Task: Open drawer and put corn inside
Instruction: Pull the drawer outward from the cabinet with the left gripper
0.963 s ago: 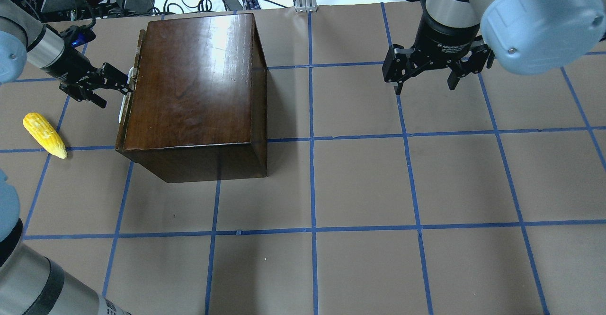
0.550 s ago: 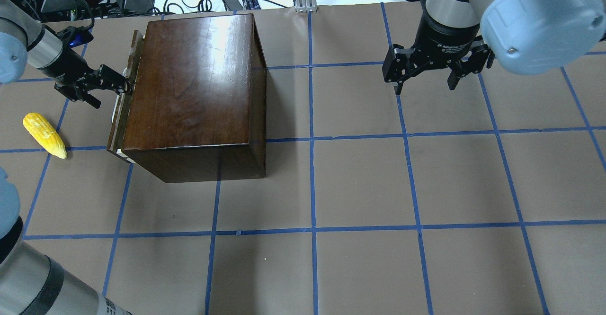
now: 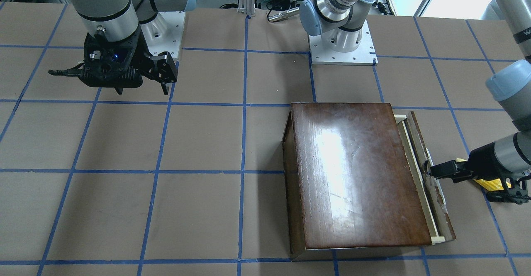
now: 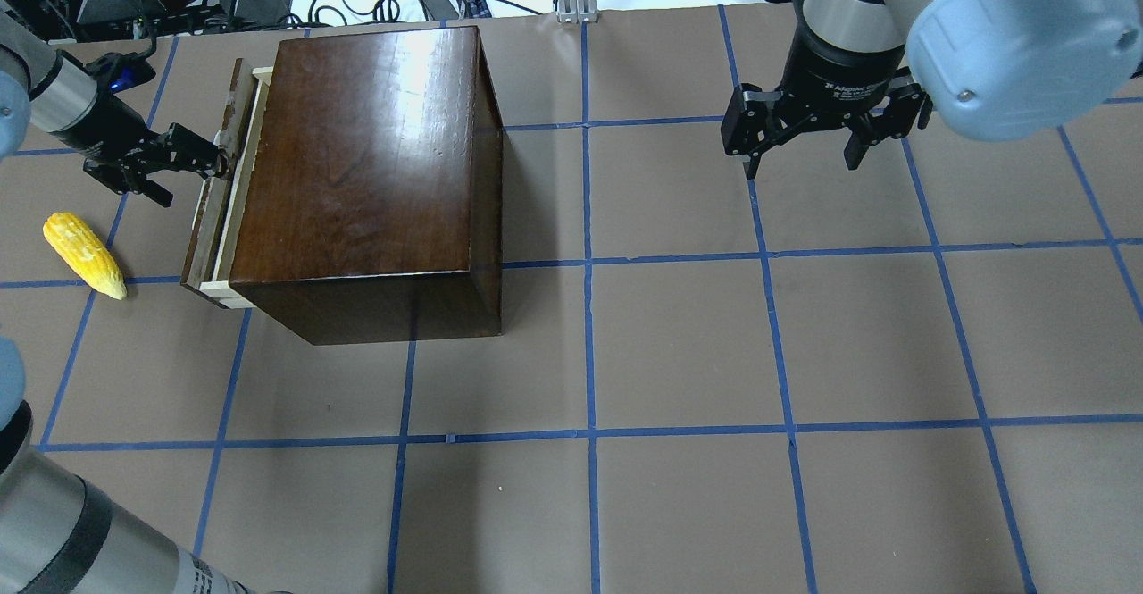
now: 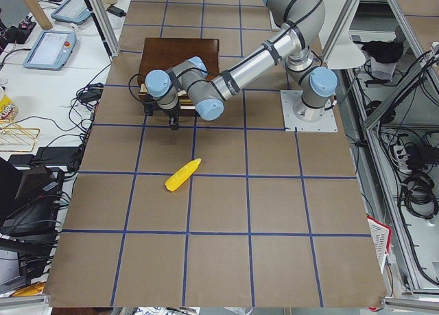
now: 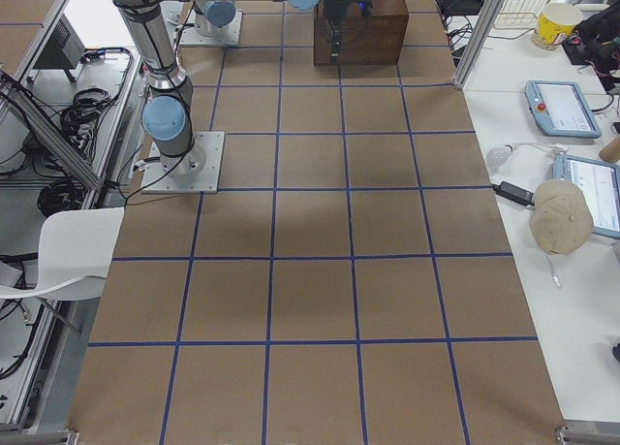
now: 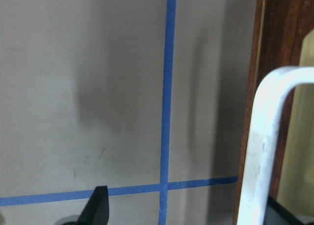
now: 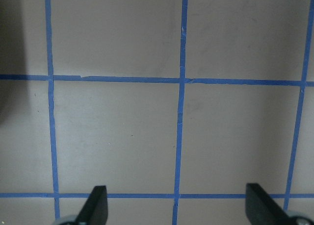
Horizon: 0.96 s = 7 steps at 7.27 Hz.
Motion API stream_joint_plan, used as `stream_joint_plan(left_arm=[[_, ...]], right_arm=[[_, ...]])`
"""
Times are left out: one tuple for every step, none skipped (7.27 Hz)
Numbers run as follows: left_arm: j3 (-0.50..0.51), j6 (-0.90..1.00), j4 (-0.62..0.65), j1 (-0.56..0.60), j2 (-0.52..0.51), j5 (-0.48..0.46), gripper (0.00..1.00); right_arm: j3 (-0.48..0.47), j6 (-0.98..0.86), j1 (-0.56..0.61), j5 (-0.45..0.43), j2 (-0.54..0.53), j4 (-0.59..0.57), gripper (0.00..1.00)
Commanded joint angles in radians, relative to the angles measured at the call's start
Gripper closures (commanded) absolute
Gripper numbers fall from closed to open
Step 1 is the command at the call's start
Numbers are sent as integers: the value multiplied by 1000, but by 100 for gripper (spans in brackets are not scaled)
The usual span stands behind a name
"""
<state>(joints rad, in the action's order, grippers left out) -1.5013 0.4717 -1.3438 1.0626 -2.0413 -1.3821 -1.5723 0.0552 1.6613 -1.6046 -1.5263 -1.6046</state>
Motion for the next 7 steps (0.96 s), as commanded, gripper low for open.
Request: stream_joint_plan(left_arm=[[3,1,0,-10,1,0,0],[1,2,0,-39,0,3,0],[1,2,0,-49,0,5,0],[1,4,0,-50,-2,5,0],[1,36,0,-55,0,6,0],[1,104,0,-65,0,9,0],[1,123,-2,-78,0,12,0]], right_arm=[[0,0,0,0,0,0,0],[0,0,0,0,0,0,0],[0,0,0,0,0,0,0],[0,0,0,0,0,0,0],[0,0,0,0,0,0,0],[0,0,0,0,0,0,0],[0,0,0,0,0,0,0]])
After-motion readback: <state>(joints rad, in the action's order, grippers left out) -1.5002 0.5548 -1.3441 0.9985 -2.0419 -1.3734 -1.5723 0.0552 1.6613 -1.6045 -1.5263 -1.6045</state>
